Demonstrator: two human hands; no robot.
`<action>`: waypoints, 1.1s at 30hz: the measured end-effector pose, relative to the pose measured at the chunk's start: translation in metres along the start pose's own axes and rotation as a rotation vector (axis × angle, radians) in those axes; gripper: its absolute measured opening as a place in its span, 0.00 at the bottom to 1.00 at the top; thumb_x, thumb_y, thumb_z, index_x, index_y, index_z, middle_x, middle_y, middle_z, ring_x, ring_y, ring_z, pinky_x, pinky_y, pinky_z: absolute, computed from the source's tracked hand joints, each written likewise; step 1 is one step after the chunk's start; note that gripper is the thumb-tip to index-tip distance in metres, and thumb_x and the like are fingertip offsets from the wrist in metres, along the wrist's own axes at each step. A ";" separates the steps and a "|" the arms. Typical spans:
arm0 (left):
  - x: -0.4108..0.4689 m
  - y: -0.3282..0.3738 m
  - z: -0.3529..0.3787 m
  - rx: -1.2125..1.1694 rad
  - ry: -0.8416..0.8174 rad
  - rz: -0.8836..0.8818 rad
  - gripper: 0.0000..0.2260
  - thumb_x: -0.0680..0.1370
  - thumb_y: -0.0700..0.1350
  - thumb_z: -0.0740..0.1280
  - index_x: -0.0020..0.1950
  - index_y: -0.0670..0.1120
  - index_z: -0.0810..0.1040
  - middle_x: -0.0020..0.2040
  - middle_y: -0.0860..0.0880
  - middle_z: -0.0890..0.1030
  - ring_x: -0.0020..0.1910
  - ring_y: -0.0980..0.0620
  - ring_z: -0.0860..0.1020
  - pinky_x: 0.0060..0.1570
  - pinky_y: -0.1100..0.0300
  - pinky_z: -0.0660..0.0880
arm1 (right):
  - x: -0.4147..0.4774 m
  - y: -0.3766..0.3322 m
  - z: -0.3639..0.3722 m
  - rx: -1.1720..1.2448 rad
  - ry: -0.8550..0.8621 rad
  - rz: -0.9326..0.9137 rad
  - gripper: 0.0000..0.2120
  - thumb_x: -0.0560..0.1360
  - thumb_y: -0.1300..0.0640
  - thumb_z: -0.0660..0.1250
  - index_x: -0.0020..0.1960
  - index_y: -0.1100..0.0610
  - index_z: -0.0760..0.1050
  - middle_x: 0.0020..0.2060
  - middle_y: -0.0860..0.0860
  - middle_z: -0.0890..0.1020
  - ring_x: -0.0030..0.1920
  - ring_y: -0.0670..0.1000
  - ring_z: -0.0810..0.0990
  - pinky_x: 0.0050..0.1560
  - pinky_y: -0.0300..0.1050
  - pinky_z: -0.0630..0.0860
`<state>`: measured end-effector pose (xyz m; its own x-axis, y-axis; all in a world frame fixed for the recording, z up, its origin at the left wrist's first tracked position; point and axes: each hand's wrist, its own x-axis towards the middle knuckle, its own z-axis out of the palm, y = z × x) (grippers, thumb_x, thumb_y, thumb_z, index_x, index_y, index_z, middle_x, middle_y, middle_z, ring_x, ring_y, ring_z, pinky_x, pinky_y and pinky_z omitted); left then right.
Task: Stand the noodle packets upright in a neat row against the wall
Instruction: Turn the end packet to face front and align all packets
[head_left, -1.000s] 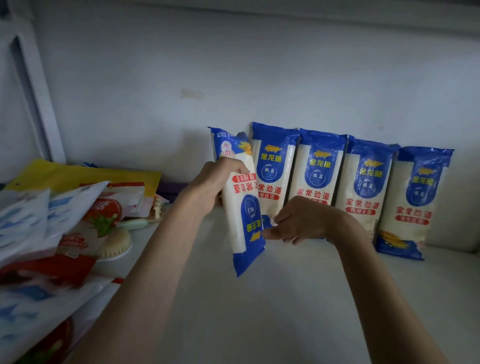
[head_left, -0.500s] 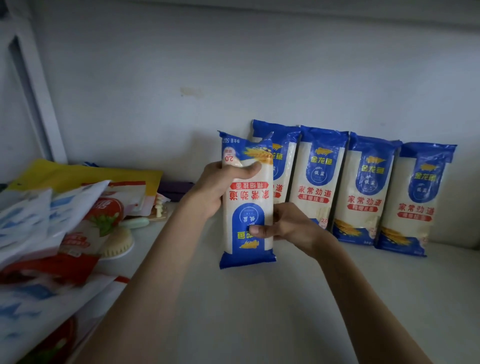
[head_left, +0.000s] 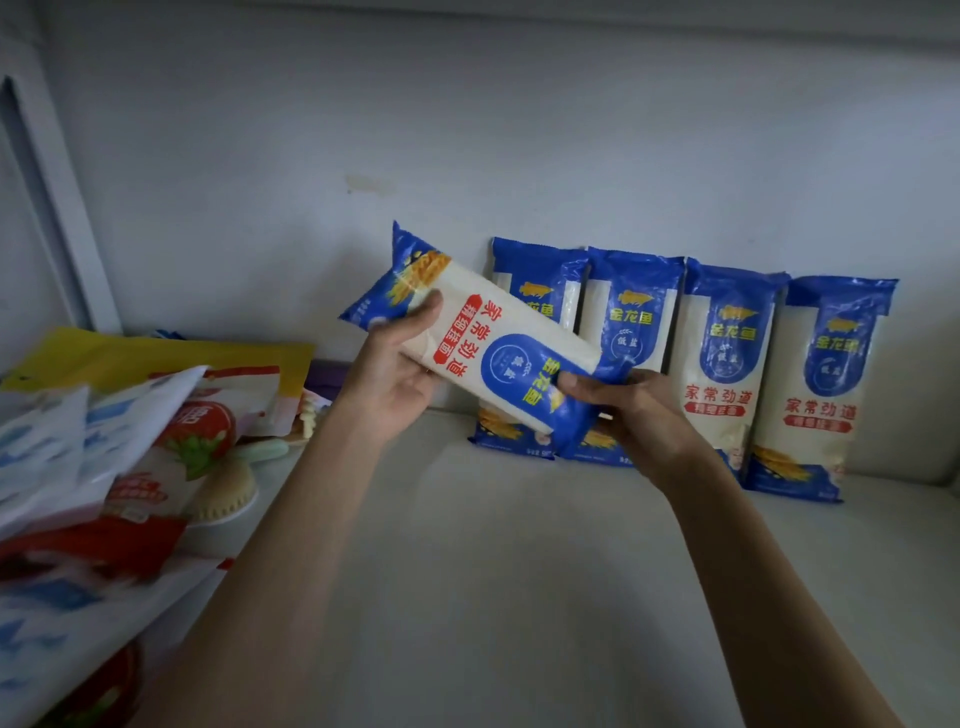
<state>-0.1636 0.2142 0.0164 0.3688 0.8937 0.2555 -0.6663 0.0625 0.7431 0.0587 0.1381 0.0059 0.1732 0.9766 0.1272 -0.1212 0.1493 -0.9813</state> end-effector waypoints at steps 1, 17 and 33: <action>0.000 -0.002 -0.004 -0.014 -0.021 -0.018 0.13 0.70 0.43 0.73 0.55 0.45 0.81 0.50 0.46 0.86 0.51 0.48 0.84 0.49 0.55 0.81 | -0.001 -0.004 0.000 0.046 0.035 -0.016 0.20 0.66 0.61 0.75 0.56 0.64 0.78 0.50 0.58 0.85 0.52 0.57 0.85 0.49 0.49 0.82; 0.006 -0.009 -0.033 0.526 0.012 0.014 0.36 0.56 0.44 0.83 0.63 0.51 0.79 0.60 0.51 0.82 0.60 0.52 0.79 0.53 0.59 0.78 | -0.029 -0.083 0.017 -0.545 0.326 -0.635 0.17 0.73 0.50 0.72 0.38 0.64 0.75 0.28 0.49 0.77 0.30 0.44 0.78 0.31 0.36 0.73; -0.001 -0.025 -0.003 0.846 -0.012 -0.050 0.31 0.53 0.52 0.84 0.54 0.46 0.83 0.49 0.49 0.87 0.50 0.49 0.85 0.55 0.46 0.80 | -0.019 -0.068 0.052 -0.786 0.274 -0.518 0.36 0.63 0.44 0.78 0.66 0.53 0.70 0.58 0.48 0.71 0.56 0.46 0.74 0.44 0.28 0.72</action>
<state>-0.1491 0.2135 -0.0039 0.3953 0.8935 0.2131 0.0586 -0.2561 0.9649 0.0129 0.1177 0.0775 0.2545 0.7349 0.6286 0.7018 0.3068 -0.6429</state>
